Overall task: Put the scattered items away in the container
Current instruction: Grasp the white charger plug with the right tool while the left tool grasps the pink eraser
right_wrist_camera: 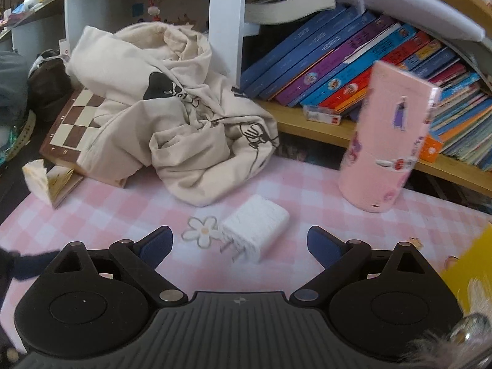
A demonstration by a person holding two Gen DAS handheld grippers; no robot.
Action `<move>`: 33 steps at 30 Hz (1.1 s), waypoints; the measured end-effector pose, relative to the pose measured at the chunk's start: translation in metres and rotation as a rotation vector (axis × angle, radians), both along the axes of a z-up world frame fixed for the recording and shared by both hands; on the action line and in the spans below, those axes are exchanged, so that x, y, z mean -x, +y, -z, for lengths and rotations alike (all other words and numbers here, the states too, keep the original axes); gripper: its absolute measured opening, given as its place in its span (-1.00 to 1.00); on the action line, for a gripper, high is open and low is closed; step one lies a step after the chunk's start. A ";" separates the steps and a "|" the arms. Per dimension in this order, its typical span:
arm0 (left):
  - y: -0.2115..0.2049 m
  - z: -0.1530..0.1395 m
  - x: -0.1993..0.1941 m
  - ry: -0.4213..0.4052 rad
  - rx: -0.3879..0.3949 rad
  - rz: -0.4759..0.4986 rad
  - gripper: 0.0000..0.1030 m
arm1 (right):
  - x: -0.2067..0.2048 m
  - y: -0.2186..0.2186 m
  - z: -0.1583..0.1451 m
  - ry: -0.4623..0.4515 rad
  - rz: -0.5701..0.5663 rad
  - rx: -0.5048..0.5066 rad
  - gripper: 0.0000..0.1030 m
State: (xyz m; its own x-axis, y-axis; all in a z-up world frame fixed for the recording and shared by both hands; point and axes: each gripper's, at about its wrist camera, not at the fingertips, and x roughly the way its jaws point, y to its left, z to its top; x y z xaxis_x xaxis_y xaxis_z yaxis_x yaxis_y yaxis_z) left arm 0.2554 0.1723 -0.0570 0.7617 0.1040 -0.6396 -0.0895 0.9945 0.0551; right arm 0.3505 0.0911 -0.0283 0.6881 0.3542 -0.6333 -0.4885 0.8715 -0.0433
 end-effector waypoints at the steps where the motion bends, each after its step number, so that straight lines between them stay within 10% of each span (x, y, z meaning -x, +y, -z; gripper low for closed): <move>1: 0.001 0.002 -0.001 0.005 0.008 -0.003 0.85 | -0.008 0.002 0.002 0.019 0.014 -0.010 0.86; 10: 0.005 0.005 -0.002 0.007 0.029 0.004 0.66 | -0.042 0.013 0.016 0.101 0.059 -0.017 0.83; 16: 0.012 0.002 -0.002 0.013 0.040 -0.004 0.41 | -0.040 0.012 0.028 0.107 0.049 0.004 0.40; 18: 0.013 0.001 -0.001 0.021 0.043 -0.005 0.40 | -0.040 0.011 0.027 0.092 0.050 -0.001 -0.01; 33: 0.021 -0.018 0.032 0.043 0.128 -0.076 0.37 | -0.005 -0.012 0.017 0.152 0.009 -0.033 -0.07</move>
